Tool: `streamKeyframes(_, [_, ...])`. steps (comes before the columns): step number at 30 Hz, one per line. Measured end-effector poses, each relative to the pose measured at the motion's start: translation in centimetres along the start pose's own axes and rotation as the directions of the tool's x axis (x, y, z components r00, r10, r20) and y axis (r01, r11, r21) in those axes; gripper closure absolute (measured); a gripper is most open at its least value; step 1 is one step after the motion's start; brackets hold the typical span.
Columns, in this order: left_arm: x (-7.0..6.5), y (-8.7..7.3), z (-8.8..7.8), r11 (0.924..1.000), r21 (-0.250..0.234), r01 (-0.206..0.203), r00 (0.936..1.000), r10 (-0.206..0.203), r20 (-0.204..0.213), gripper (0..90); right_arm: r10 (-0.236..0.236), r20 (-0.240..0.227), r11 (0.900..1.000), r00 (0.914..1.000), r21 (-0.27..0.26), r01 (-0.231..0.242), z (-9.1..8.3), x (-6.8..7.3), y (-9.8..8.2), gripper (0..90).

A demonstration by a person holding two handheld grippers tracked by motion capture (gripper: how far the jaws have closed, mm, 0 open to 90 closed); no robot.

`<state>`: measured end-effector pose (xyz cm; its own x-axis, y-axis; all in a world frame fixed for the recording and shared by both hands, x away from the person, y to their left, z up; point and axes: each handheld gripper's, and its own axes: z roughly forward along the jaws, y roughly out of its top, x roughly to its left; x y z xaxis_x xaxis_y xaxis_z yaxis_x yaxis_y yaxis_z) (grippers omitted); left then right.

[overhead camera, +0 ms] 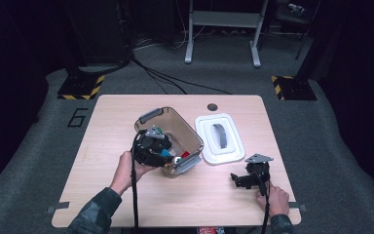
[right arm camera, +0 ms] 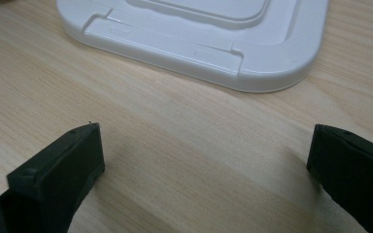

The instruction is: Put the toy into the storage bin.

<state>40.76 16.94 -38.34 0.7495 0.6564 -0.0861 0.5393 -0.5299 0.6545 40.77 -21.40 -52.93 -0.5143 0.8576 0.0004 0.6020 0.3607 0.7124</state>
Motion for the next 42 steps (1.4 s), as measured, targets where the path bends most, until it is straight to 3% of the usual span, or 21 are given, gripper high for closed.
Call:
streamKeyframes(18, [-0.3, 0.1, -0.1, 0.9997, 0.022, -0.007, 0.9995, 0.006, 0.031, 46.6, 0.001, 0.001, 1.0, 1.0, 0.0, -0.001, 0.0, 0.0, 0.0, 0.0])
streamKeyframes(23, [-0.1, 0.1, -0.4, 0.9999, 0.014, 0.003, 0.9998, -0.003, 0.021, 36.9, 0.001, 0.001, 1.0, 1.0, 0.0, -0.001, 0.0, 0.0, 0.0, 0.0])
streamKeyframes(35, [1.4, -1.2, -2.4, 0.9982, -0.054, 0.028, 0.9984, -0.031, -0.048, 22.2, 0.001, 0.001, 1.0, 1.0, 0.0, -0.001, 0.0, 0.0, 0.0, 0.0])
streamKeyframes(42, [3.3, -3.2, -4.2, 0.9894, -0.122, 0.08, 0.9879, -0.095, -0.123, 15.0, 0.0, 0.001, 1.0, 1.0, 0.0, 0.0, 0.0, 0.0, 0.0, 0.0])
